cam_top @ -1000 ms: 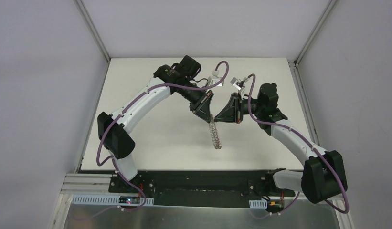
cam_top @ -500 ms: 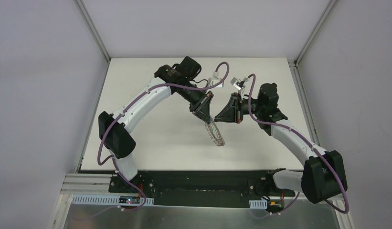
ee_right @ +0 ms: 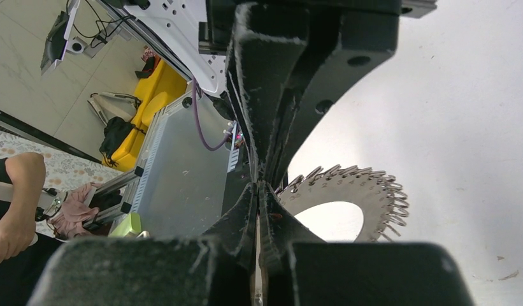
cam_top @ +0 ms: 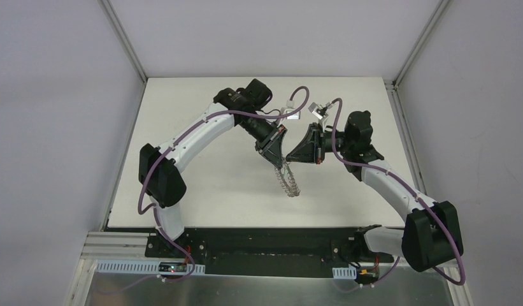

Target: Put the keys on the keyring

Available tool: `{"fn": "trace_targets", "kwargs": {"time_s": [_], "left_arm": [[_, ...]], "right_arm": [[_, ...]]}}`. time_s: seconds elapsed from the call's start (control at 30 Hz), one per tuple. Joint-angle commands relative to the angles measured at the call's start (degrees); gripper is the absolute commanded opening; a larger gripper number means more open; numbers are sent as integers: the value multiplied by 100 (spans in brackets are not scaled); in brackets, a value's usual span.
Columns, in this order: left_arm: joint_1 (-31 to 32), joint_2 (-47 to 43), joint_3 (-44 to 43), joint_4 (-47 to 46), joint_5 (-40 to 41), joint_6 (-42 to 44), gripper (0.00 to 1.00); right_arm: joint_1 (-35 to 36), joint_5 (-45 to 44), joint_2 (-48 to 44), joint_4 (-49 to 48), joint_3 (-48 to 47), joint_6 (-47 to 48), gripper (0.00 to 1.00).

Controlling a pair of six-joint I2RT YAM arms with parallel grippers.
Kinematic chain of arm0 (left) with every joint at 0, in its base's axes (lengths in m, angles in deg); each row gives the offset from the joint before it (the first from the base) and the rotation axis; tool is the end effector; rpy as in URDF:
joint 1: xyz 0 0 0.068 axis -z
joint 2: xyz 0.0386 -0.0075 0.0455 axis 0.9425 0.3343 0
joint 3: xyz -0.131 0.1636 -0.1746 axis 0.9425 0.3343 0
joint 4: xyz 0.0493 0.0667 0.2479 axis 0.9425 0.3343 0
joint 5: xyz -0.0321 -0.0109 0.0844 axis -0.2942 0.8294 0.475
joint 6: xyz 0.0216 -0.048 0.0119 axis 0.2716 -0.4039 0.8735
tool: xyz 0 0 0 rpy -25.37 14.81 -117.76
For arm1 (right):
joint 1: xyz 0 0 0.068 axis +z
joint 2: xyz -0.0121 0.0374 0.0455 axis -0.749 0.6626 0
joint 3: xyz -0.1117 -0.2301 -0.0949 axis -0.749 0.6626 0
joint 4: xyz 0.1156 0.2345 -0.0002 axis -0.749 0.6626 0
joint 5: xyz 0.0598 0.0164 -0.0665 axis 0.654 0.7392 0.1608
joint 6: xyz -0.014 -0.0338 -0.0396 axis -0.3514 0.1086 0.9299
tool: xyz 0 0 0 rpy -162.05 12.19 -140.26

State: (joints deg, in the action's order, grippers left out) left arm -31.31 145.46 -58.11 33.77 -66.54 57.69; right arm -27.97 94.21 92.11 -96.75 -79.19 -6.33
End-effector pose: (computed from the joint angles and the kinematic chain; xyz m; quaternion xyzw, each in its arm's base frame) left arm 0.2723 -0.2615 0.3480 0.4794 0.6987 -0.5196 0.1094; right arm 0.2346 0.1244 0.3111 -0.4639 0.5269 0.5748 0.4205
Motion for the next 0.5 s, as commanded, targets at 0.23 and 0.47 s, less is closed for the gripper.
{"fn": "trace_targets", "kwargs": {"time_s": [0.23,0.47], "left_arm": [[-18,-56,-295,258,-106,94,18],[-100,-169,-369,231,-75,154,27]], "right_arm": [[-50,43,-172,-483,-9,-8,0],[-52,26,-144,-474,-4,0,0]]}}
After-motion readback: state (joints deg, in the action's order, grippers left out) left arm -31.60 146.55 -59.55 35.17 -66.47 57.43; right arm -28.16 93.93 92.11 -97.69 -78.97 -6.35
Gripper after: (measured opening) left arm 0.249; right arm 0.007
